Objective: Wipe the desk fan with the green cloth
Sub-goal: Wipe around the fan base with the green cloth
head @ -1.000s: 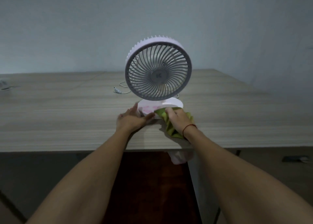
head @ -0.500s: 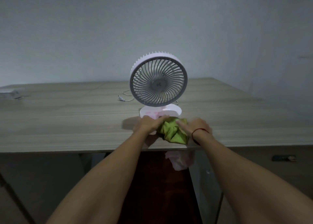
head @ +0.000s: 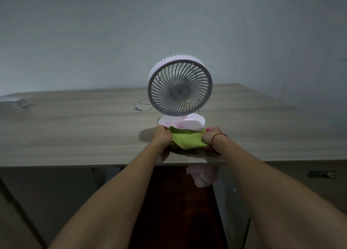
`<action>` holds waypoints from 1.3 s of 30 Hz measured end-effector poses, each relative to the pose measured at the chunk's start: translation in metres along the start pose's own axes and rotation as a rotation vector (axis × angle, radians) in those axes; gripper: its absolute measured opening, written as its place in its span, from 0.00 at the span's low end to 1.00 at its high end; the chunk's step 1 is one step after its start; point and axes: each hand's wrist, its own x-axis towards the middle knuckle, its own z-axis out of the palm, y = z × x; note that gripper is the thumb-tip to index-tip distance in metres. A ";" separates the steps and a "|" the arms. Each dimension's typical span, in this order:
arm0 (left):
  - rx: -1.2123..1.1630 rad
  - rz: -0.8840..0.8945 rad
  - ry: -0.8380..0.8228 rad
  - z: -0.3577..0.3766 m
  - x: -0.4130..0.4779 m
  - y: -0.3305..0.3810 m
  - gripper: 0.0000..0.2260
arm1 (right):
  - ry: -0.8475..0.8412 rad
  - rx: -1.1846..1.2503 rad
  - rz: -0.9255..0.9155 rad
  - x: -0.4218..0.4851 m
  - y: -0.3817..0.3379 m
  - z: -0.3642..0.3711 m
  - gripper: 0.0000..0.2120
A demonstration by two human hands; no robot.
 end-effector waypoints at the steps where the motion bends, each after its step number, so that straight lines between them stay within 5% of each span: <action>1: 0.051 0.018 -0.001 0.000 0.000 0.000 0.13 | -0.003 -0.056 0.004 0.000 -0.002 0.000 0.18; 5: 0.091 0.061 0.014 0.003 0.001 -0.001 0.13 | 0.027 -0.239 0.049 -0.002 -0.007 -0.010 0.30; 11: -0.019 0.089 0.089 0.020 0.013 -0.004 0.06 | 0.097 -0.407 -0.007 0.006 -0.001 -0.017 0.19; 15: 0.472 0.079 0.083 0.022 0.005 -0.004 0.19 | 0.182 -0.538 -0.017 0.007 0.004 -0.028 0.19; 18: 0.608 0.067 0.035 0.023 0.005 0.006 0.32 | 0.132 -0.580 0.023 0.007 0.007 -0.032 0.26; 21: 0.609 0.067 -0.146 0.025 0.007 0.015 0.30 | 0.010 -0.503 -0.052 0.006 0.001 -0.027 0.25; 23: 0.588 0.070 -0.193 0.024 0.003 0.019 0.26 | -0.035 -0.240 -0.100 0.005 -0.004 -0.023 0.22; 31: -0.586 -0.144 -0.102 0.001 -0.006 0.010 0.19 | -0.159 0.521 -0.014 -0.009 -0.022 0.008 0.19; 35: -0.814 -0.288 -0.433 -0.021 -0.017 0.005 0.29 | -0.295 0.708 0.002 -0.022 -0.042 0.030 0.18; 39: -0.941 -0.268 -0.404 -0.045 -0.012 0.002 0.22 | -0.307 0.578 -0.022 -0.018 -0.055 0.050 0.23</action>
